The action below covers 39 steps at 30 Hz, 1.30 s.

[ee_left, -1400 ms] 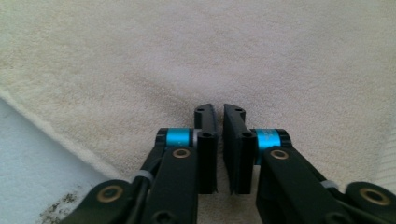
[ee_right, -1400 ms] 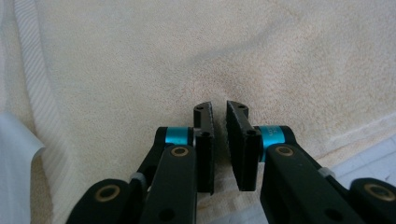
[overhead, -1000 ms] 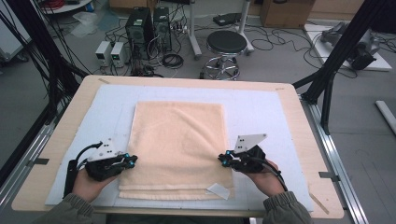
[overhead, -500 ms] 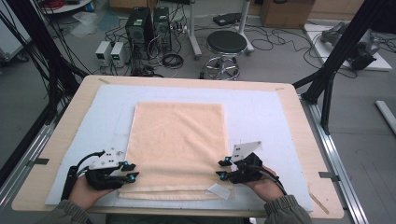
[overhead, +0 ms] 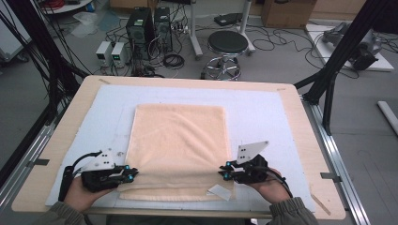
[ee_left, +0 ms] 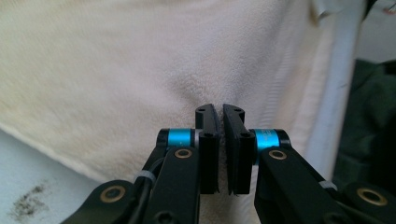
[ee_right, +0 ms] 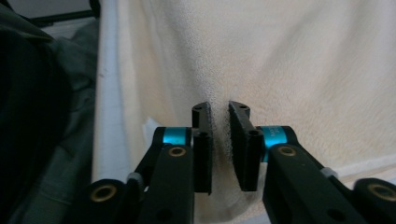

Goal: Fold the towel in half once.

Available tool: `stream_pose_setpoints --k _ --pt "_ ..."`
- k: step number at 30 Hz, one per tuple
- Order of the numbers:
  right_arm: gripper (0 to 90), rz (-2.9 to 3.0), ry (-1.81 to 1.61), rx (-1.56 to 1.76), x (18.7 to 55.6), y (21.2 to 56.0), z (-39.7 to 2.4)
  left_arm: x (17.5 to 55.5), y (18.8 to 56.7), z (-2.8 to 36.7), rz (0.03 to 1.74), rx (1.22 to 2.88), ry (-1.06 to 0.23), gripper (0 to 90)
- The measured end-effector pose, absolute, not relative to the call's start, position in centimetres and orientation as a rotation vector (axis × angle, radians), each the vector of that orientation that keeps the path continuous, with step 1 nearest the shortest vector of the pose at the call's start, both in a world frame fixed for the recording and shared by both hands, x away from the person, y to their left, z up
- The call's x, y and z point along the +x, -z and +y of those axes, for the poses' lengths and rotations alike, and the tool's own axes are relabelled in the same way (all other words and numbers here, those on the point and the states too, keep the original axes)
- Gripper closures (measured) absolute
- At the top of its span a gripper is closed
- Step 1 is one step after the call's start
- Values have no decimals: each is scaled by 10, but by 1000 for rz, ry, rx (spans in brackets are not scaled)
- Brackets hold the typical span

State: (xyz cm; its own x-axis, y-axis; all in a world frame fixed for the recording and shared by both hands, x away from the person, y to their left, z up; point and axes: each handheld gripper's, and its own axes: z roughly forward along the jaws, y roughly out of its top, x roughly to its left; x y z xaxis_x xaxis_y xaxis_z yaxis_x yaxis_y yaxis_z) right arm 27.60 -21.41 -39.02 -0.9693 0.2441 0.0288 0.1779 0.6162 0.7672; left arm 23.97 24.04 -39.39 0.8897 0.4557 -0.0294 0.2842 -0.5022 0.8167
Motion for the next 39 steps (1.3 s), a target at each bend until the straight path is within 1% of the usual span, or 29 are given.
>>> stream_pose_setpoints --k 1,2,3,6,9,11,14,16,20,23,25,26,27,28,29,30,31,33,36,39 --pt "684 2741 -1297 363 275 386 -215 239 393 240 544 2129 -244 773" --pt "651 2719 -1296 382 276 385 -216 240 394 241 552 2136 -252 684" --pt "639 2712 -1301 401 276 385 -217 240 397 240 563 2137 -247 643" --pt "635 2713 -1287 398 276 392 -214 243 408 239 594 2150 -222 603" --pt "656 2754 -1250 389 277 404 -208 246 417 235 607 2185 -226 620" --pt "685 2780 -1224 381 279 410 -205 250 422 230 607 2211 -212 630" --pt "681 2836 -1176 369 284 419 -199 256 430 222 602 2246 -173 649" --pt "657 2858 -1166 365 285 421 -198 256 430 222 595 2240 -173 646" --pt "609 2823 -1325 328 280 410 -208 253 429 225 580 2227 -172 618" --pt "560 2862 -1299 266 272 413 -207 253 432 224 568 2242 -163 599" --pt "554 2885 -1272 247 268 417 -204 252 432 224 561 2254 -162 609" --pt "562 2897 -1258 237 267 419 -203 252 432 223 557 2253 -157 635" --pt "605 2904 -1251 232 267 421 -202 251 432 222 547 2258 -163 672" --pt "676 2916 -1245 215 267 421 -202 251 433 222 535 2267 -168 704" --pt "768 2934 -1239 201 267 421 -201 251 433 221 536 2269 -173 730" --pt "833 2948 -1245 182 267 421 -200 251 433 221 545 2262 -175 754" --pt "869 2952 -1250 175 266 420 -198 252 433 221 548 2261 -178 780" --pt "887 2923 -1248 175 268 416 -195 254 432 221 557 2254 -185 817" --pt "894 2886 -1226 270 281 414 -194 259 430 220 580 2244 -221 818" --pt "894 2870 -1159 366 297 421 -195 266 429 217 607 2233 -262 799"
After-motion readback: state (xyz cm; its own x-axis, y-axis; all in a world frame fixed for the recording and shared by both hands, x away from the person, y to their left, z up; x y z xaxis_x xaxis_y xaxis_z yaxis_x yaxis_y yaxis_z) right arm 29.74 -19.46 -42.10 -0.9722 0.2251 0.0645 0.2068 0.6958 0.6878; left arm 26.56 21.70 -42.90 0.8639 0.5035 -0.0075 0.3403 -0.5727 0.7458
